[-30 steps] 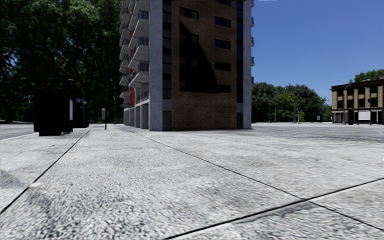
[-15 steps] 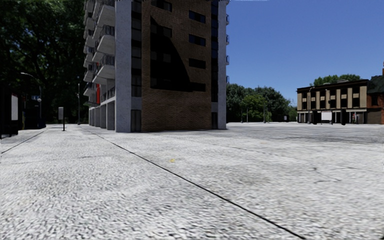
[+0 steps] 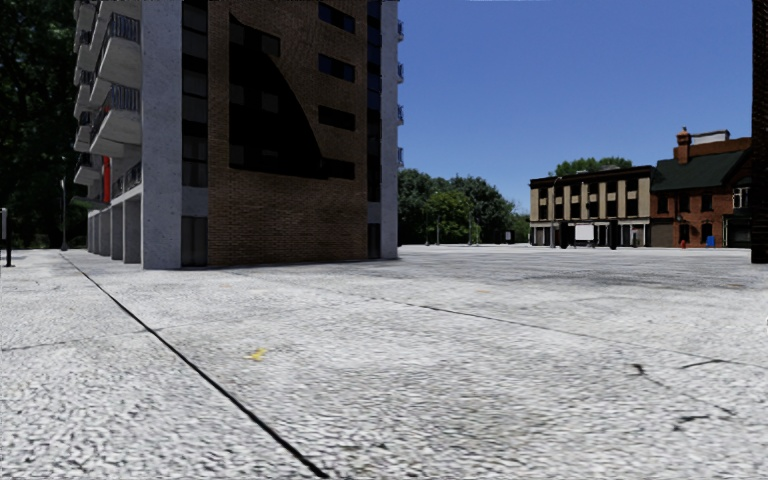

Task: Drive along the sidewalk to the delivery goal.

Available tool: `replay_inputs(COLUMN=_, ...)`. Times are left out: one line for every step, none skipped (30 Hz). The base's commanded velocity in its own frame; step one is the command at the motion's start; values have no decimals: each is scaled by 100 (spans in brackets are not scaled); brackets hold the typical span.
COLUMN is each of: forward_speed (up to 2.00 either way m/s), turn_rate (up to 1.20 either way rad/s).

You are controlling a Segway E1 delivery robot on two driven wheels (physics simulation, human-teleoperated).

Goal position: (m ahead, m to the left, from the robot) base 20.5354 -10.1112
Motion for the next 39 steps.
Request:
replay_inputs(forward_speed=200, turn_rate=-41)
replay_inputs(forward_speed=200, turn_rate=-41)
replay_inputs(forward_speed=200, turn_rate=-41)
replay_inputs(forward_speed=200, turn_rate=-41)
replay_inputs(forward_speed=200, turn_rate=-41)
replay_inputs(forward_speed=200, turn_rate=-41)
replay_inputs(forward_speed=200, turn_rate=-41)
replay_inputs(forward_speed=200, turn_rate=-41)
replay_inputs(forward_speed=200, turn_rate=-41)
replay_inputs(forward_speed=200, turn_rate=-41)
replay_inputs(forward_speed=200, turn_rate=-41)
replay_inputs(forward_speed=200, turn_rate=-41)
replay_inputs(forward_speed=200, turn_rate=-41)
replay_inputs(forward_speed=200, turn_rate=-41)
replay_inputs(forward_speed=200, turn_rate=-41)
replay_inputs(forward_speed=200, turn_rate=-41)
replay_inputs(forward_speed=200, turn_rate=-41)
replay_inputs(forward_speed=200, turn_rate=-41)
replay_inputs(forward_speed=200, turn_rate=-41)
replay_inputs(forward_speed=200, turn_rate=-41)
replay_inputs(forward_speed=200, turn_rate=-41)
replay_inputs(forward_speed=200, turn_rate=-41)
replay_inputs(forward_speed=200, turn_rate=-41)
replay_inputs(forward_speed=200, turn_rate=-41)
replay_inputs(forward_speed=200, turn_rate=-41)
replay_inputs(forward_speed=200, turn_rate=-41)
replay_inputs(forward_speed=200, turn_rate=-41)
replay_inputs(forward_speed=200, turn_rate=-41)
replay_inputs(forward_speed=200, turn_rate=-41)
replay_inputs(forward_speed=200, turn_rate=-41)
replay_inputs(forward_speed=200, turn_rate=-41)
replay_inputs(forward_speed=200, turn_rate=-41)
replay_inputs(forward_speed=200, turn_rate=-41)
replay_inputs(forward_speed=200, turn_rate=-41)
replay_inputs(forward_speed=200, turn_rate=-41)
replay_inputs(forward_speed=200, turn_rate=-40)
replay_inputs(forward_speed=200, turn_rate=-40)
replay_inputs(forward_speed=200, turn_rate=-40)
replay_inputs(forward_speed=200, turn_rate=-40)
